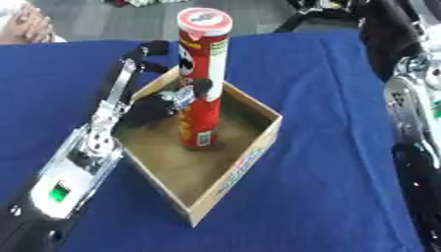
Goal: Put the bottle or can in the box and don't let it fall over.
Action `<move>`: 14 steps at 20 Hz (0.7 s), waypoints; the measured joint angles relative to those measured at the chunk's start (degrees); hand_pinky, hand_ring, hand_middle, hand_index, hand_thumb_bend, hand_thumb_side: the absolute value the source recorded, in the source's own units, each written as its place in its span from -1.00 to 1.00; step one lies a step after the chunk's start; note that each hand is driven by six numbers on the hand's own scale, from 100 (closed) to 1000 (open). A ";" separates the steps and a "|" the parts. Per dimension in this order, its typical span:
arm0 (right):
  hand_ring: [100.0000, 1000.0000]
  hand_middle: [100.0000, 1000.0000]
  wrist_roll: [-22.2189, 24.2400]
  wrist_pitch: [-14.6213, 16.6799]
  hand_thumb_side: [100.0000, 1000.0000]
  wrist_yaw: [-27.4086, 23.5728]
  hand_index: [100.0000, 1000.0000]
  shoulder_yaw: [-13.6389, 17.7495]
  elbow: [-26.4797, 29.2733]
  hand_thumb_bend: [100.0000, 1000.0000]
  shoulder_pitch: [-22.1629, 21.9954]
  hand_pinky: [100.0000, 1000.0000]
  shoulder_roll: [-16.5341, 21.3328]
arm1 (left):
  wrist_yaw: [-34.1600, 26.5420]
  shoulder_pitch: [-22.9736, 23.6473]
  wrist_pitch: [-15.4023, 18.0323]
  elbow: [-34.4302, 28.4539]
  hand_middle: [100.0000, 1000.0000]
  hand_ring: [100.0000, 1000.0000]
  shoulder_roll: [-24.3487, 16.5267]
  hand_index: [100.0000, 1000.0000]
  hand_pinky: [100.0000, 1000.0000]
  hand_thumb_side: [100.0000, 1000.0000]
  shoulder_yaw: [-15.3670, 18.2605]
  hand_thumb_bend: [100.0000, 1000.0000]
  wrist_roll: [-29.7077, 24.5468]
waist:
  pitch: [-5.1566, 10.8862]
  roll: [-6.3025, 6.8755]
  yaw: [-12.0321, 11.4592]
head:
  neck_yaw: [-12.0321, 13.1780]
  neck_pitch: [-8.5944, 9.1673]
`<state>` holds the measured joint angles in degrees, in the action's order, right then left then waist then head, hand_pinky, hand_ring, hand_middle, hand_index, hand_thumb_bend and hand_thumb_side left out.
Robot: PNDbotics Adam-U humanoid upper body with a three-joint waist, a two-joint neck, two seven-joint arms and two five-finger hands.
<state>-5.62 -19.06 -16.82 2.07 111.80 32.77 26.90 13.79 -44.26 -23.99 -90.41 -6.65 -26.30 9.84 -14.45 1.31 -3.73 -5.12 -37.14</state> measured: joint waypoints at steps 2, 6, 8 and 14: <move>0.60 0.66 0.01 0.00 -0.06 -0.07 0.74 -0.01 0.00 -1.00 0.00 0.89 0.00 | 0.06 0.28 -0.11 -0.05 0.57 0.45 -0.39 0.73 1.00 -0.21 0.06 0.27 -0.74 | 0.03 -0.01 -0.03 | -0.01 0.02; 0.60 0.66 0.02 0.00 -0.06 -0.09 0.74 -0.01 0.00 -1.00 -0.02 0.89 0.00 | -0.18 1.12 -0.36 -0.89 0.57 0.45 -1.76 0.73 1.00 -0.22 0.42 0.26 -1.48 | 0.47 -0.02 -0.22 | -0.09 0.02; 0.60 0.66 0.02 0.00 -0.06 -0.09 0.74 -0.01 0.00 -1.00 -0.05 0.89 0.00 | -0.57 1.75 -0.55 -1.89 0.56 0.44 -2.82 0.72 1.00 -0.25 0.75 0.23 -1.77 | 0.67 -0.02 -0.30 | -0.17 0.02; 0.60 0.66 -0.04 0.06 -0.06 -0.09 0.74 0.00 0.00 -1.00 -0.17 0.89 0.03 | -2.74 5.00 -1.47 -7.48 0.56 0.43 -6.81 0.72 1.00 -0.30 2.84 0.14 -1.19 | 0.80 -0.03 -0.68 | -0.98 0.00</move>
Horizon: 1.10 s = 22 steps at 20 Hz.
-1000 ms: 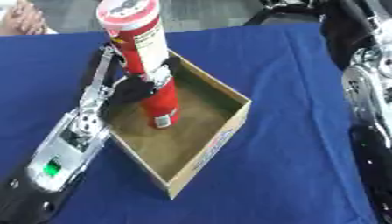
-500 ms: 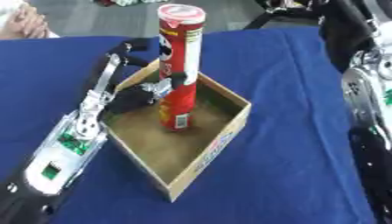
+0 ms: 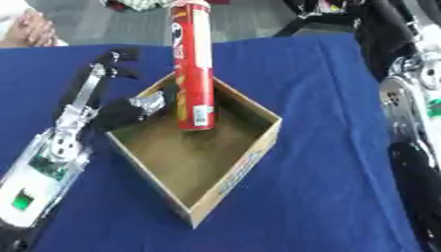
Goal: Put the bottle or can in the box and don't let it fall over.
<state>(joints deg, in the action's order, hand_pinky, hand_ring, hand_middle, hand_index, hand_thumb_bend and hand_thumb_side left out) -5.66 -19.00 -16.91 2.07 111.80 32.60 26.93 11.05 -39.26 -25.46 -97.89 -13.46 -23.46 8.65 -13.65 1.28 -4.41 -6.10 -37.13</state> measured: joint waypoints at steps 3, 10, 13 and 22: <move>0.60 0.66 -0.06 0.06 -0.06 0.00 0.74 0.01 0.00 -1.00 -0.34 0.89 0.05 | -1.31 2.18 -0.63 -3.96 0.54 0.41 -2.43 0.71 1.00 -0.33 1.78 0.08 0.92 | 0.40 0.05 -0.38 | -0.25 -0.06; 0.60 0.66 -0.10 0.10 -0.06 -0.07 0.74 0.02 0.00 -1.00 -0.46 0.89 0.07 | -4.20 8.09 -2.39 -13.00 0.54 0.38 -7.94 0.70 1.00 -0.35 7.02 0.00 4.65 | 0.66 -0.05 -1.25 | -0.60 -0.46; 0.60 0.66 -0.09 0.11 -0.06 -0.07 0.74 0.02 0.00 -1.00 -0.47 0.89 0.08 | -5.21 10.05 -2.25 -14.97 0.54 0.37 -9.29 0.70 1.00 -0.31 9.00 -0.04 6.73 | 0.74 -0.20 -1.31 | -0.60 -0.47; 0.61 0.67 -0.03 0.26 -0.06 -0.03 0.75 0.02 0.01 -1.00 -0.48 0.89 0.26 | -8.50 15.81 1.37 -15.54 0.57 0.37 -12.08 0.68 0.98 -0.23 15.31 -0.17 14.47 | 0.74 -0.43 -1.97 | -0.32 -0.46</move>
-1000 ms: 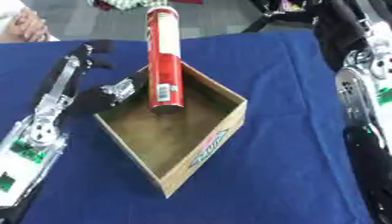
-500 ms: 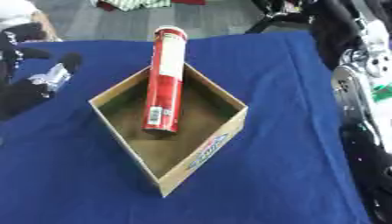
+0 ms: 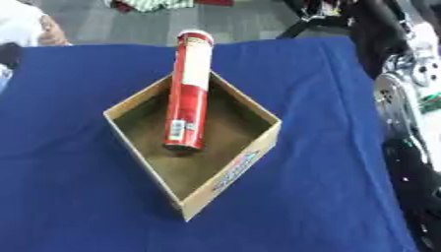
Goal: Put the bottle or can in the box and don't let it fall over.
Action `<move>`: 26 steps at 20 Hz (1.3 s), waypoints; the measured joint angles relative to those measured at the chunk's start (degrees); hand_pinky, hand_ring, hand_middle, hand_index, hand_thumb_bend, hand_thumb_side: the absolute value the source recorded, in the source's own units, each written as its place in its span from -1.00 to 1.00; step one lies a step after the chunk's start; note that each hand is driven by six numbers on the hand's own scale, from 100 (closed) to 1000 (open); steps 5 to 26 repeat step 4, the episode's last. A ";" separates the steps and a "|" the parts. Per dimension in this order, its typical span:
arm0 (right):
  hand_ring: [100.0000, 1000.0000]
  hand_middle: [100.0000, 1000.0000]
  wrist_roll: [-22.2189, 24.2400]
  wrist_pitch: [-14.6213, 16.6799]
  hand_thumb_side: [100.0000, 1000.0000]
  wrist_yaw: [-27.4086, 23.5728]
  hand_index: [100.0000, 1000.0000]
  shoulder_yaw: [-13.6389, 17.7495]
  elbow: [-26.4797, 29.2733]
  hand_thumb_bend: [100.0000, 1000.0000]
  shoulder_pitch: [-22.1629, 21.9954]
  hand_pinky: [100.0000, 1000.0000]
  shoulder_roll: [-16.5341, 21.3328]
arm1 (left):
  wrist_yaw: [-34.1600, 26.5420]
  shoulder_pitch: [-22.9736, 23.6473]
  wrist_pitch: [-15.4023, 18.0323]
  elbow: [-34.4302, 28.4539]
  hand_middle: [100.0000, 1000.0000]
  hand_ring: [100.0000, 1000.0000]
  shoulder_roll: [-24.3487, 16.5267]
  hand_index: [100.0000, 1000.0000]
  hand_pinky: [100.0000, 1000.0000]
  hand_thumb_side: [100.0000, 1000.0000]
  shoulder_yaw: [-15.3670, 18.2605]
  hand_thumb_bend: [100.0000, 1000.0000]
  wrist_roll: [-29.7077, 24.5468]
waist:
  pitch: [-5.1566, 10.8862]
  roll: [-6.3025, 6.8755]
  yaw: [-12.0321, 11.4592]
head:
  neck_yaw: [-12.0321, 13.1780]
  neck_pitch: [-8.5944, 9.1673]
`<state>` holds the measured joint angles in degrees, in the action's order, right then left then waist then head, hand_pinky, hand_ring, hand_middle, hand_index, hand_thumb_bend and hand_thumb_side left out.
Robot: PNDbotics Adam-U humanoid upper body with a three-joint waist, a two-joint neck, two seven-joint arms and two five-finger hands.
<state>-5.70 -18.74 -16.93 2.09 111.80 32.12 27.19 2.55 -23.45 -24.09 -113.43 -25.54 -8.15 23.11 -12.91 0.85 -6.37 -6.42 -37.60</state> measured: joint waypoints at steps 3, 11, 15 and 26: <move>0.61 0.67 0.10 0.10 -0.06 0.02 0.75 0.00 0.01 -1.00 0.00 0.89 0.21 | -0.56 1.59 1.15 -0.01 0.58 0.36 -0.39 0.68 0.96 -0.23 1.99 -0.20 2.24 | 0.00 -0.06 -0.04 | 0.27 0.01; 0.61 0.67 0.12 0.11 -0.06 0.02 0.75 0.00 0.02 -1.00 -0.01 0.89 0.31 | -0.61 2.13 1.54 -0.01 0.58 0.36 -0.45 0.68 0.96 -0.23 2.68 -0.21 3.01 | 0.00 -0.12 -0.06 | 0.32 0.01; 0.61 0.67 0.12 0.11 -0.06 0.02 0.75 0.00 0.02 -1.00 -0.01 0.89 0.31 | -0.61 2.13 1.54 -0.01 0.58 0.36 -0.45 0.68 0.96 -0.23 2.68 -0.21 3.01 | 0.00 -0.12 -0.06 | 0.32 0.01; 0.61 0.67 0.12 0.11 -0.06 0.02 0.75 0.00 0.02 -1.00 -0.01 0.89 0.31 | -0.61 2.13 1.54 -0.01 0.58 0.36 -0.45 0.68 0.96 -0.23 2.68 -0.21 3.01 | 0.00 -0.12 -0.06 | 0.32 0.01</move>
